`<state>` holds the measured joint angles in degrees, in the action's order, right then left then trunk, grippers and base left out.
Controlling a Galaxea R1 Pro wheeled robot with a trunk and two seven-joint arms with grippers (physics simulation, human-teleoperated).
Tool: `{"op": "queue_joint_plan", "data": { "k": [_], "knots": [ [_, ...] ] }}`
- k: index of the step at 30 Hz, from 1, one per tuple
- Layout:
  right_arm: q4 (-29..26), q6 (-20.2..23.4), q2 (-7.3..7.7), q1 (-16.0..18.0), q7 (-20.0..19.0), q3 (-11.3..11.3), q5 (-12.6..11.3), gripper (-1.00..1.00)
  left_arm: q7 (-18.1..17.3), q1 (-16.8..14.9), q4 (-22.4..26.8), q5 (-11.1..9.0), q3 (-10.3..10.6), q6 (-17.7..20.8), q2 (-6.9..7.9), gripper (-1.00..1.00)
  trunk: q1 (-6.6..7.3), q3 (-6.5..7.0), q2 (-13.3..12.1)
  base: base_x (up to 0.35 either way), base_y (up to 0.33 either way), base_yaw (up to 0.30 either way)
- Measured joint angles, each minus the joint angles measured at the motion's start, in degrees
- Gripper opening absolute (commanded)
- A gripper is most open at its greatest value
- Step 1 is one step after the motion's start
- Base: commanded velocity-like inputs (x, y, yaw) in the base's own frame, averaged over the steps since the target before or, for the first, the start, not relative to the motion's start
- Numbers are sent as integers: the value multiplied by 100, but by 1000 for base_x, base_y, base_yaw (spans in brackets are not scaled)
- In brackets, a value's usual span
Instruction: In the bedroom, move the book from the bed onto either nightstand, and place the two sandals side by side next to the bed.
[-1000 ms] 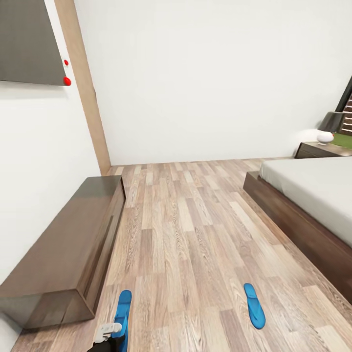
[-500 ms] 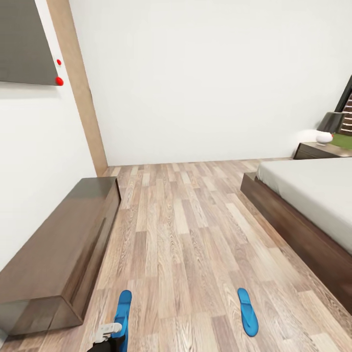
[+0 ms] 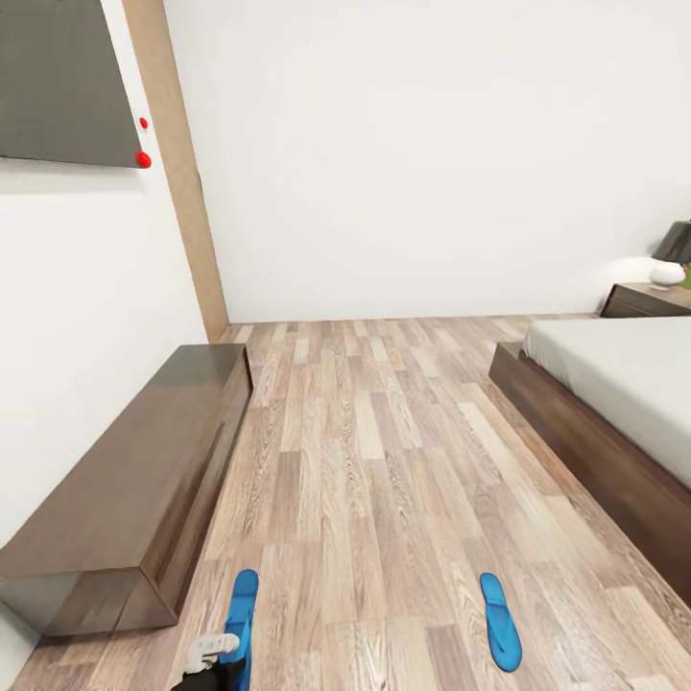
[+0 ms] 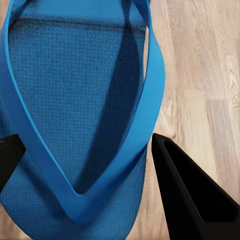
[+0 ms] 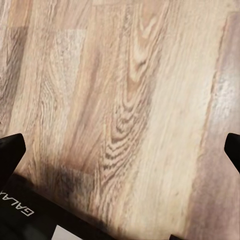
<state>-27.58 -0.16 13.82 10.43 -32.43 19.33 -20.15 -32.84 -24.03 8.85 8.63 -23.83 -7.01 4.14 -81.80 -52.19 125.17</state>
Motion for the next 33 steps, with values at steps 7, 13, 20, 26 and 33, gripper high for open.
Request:
{"op": "queue_joint_plan", "data": {
  "k": [7, 13, 20, 26, 33],
  "knots": [
    [-1, 0, 2, -1, -6, 0, -1, 100, 0, -1, -2, 0, -1, 0, 0, -100, 0, -5, 0, 0, 0, 59],
    [-1, -2, 7, -1, 0, -4, -1, 100, -3, -1, -1, 0, -1, 0, 0, -100, 0, -6, 0, 0, 0, 3],
    [13, 0, 23, 1, 350, -1313, -75, 100, -7, -1, 7, 7, -1, 0, 2, -100, 0, -6, 0, 0, 0, 0],
    [1, -7, 26, 0, 955, -2501, -90, 100, -22, -1, 51, 17, 28, 5, -15, -100, 0, -6, 0, 0, 0, 0],
    [-4, -8, 41, 0, 1019, -2660, -91, 100, -73, -78, 760, -5, 29, 355, -412, -100, 0, -5, 0, 0, 0, 0]
  ]
}}
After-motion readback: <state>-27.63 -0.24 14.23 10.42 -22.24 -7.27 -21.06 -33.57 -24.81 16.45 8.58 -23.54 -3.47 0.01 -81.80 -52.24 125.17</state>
